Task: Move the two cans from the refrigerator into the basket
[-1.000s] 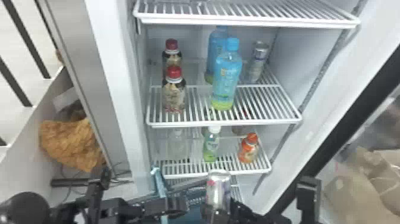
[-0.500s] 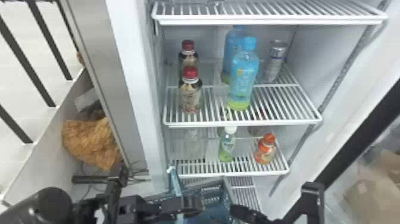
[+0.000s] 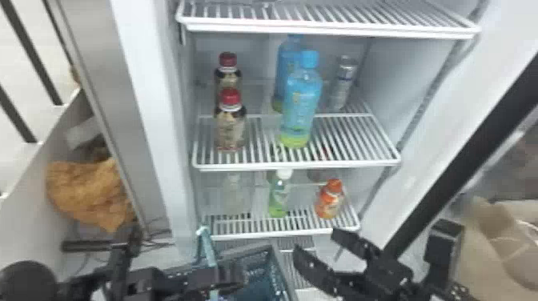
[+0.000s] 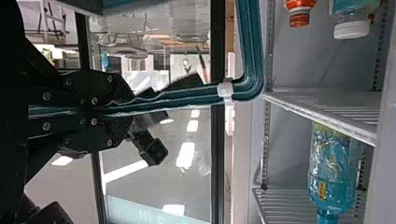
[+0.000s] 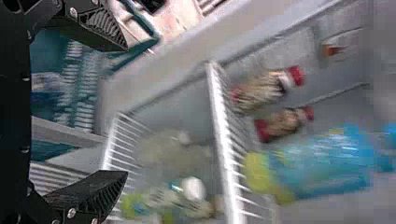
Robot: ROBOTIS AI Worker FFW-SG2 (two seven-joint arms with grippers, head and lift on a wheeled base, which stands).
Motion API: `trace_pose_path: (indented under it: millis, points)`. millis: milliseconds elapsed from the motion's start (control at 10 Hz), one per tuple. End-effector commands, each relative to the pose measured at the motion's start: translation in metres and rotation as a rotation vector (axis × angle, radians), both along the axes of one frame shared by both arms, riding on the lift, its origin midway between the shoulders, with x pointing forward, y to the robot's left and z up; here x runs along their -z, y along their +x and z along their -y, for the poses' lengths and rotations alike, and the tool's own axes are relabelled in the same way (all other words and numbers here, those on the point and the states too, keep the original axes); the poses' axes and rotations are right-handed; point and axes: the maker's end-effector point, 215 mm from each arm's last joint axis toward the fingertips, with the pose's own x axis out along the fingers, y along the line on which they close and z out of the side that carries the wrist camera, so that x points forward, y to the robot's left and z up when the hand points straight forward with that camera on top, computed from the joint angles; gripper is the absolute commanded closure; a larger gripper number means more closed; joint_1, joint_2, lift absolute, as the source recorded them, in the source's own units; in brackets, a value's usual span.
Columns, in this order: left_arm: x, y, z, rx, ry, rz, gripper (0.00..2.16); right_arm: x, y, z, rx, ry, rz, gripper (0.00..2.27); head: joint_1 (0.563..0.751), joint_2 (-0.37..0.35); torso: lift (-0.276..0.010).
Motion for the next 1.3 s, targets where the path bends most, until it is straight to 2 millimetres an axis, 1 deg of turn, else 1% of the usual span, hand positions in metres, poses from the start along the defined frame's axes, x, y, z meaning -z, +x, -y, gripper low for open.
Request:
trace_pose_path:
  millis: [0,200,400,500,600,800,1000,1100,1200]
  points:
    - [0.001,0.0,-0.001,-0.003,0.0,-0.002,1.19,-0.026,0.015,0.022,0.073,-0.029,0.102,0.13,0.695,-0.151,-0.025]
    - [0.001,-0.001,0.0,-0.003,-0.003,-0.004,1.19,-0.044,0.026,0.033,0.129,-0.039,0.169,0.13,0.695,-0.193,-0.025]
    - [0.001,-0.002,0.0,-0.003,-0.003,-0.007,1.19,-0.064,0.04,0.053,0.225,-0.051,0.261,0.13,0.695,-0.214,-0.025]
    - [0.001,-0.002,-0.001,-0.005,-0.003,-0.007,1.19,-0.068,0.047,0.063,0.27,-0.052,0.29,0.13,0.695,-0.222,-0.025]
    - [0.001,-0.002,-0.001,-0.005,-0.003,-0.007,1.19,-0.071,0.057,0.07,0.296,-0.056,0.321,0.13,0.695,-0.238,-0.025]
    - [0.001,-0.002,0.0,-0.003,-0.003,-0.007,1.19,-0.082,0.069,0.082,0.362,-0.057,0.37,0.13,0.695,-0.256,-0.025]
    - [0.0,-0.002,0.0,-0.001,-0.004,-0.004,1.19,-0.082,0.082,0.09,0.392,-0.058,0.388,0.13,0.695,-0.266,-0.025]
    - [0.0,-0.002,0.0,-0.001,-0.004,-0.004,1.19,-0.086,0.089,0.096,0.421,-0.061,0.4,0.13,0.695,-0.269,-0.025]
    - [0.001,-0.002,-0.001,-0.001,-0.001,-0.004,1.19,-0.083,0.097,0.099,0.444,-0.059,0.397,0.13,0.695,-0.275,-0.025]
